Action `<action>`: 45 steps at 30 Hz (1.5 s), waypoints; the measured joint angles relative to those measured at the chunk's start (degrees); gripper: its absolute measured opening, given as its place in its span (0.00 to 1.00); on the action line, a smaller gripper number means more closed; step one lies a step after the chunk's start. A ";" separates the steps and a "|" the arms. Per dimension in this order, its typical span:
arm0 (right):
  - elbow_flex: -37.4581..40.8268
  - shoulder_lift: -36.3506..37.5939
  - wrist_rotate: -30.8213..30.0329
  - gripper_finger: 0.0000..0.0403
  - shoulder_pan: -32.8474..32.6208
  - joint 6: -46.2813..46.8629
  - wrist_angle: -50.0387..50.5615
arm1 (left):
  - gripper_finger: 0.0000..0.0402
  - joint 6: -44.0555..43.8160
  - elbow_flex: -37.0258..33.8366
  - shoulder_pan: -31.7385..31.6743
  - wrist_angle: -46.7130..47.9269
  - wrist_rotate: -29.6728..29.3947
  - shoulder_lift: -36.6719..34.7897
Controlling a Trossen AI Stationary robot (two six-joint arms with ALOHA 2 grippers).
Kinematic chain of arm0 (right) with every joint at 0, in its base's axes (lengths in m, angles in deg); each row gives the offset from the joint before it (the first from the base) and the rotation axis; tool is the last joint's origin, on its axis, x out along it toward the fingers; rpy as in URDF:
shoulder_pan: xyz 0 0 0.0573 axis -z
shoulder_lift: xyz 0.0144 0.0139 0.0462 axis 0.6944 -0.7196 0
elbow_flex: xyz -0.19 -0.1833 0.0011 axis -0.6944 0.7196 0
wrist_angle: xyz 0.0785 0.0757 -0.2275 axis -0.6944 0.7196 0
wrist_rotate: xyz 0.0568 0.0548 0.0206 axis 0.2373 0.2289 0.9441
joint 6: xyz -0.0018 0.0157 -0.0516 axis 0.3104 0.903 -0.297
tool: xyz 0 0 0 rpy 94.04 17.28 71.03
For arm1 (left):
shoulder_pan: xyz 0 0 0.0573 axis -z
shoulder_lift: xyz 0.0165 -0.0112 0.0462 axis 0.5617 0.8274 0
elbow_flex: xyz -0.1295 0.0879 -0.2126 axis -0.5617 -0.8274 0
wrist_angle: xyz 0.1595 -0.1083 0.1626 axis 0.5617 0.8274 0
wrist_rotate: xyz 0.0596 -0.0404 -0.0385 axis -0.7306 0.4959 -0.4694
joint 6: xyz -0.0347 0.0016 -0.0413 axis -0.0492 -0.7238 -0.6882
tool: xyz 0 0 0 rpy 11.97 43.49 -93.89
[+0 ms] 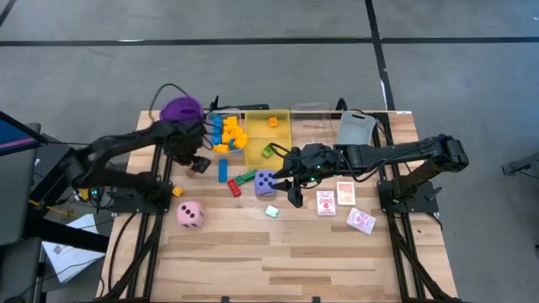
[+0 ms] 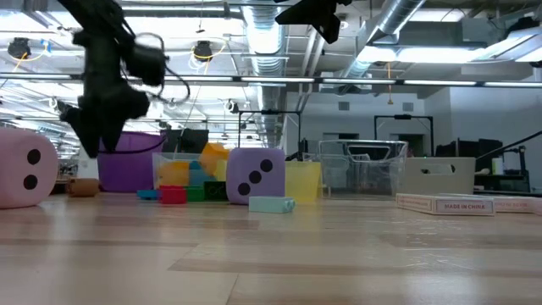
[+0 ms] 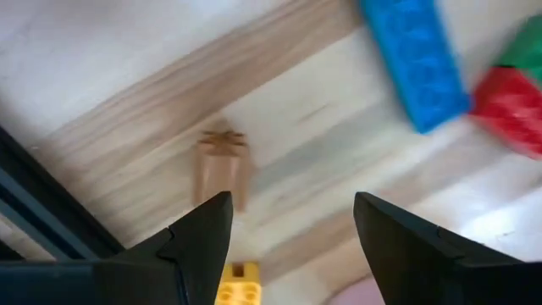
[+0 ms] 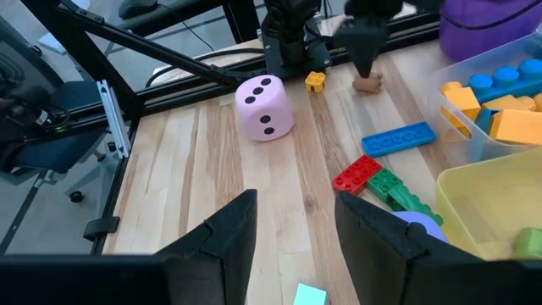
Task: Pick & Place Toys
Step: Put the brown four stud game piece into the yellow bin
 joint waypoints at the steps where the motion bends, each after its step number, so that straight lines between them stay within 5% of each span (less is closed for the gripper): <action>1: 0.00 0.00 0.00 0.38 0.00 0.00 -0.02 | 0.60 -0.02 0.00 0.35 0.40 -0.03 -1.87; 11: 0.00 0.00 -0.28 0.38 0.00 0.00 -0.02 | 0.60 -3.66 0.02 2.84 2.04 -11.63 -10.20; 45: 0.00 0.00 -0.28 0.38 1.11 1.51 0.02 | 0.60 4.01 -0.33 2.86 1.93 -20.04 19.71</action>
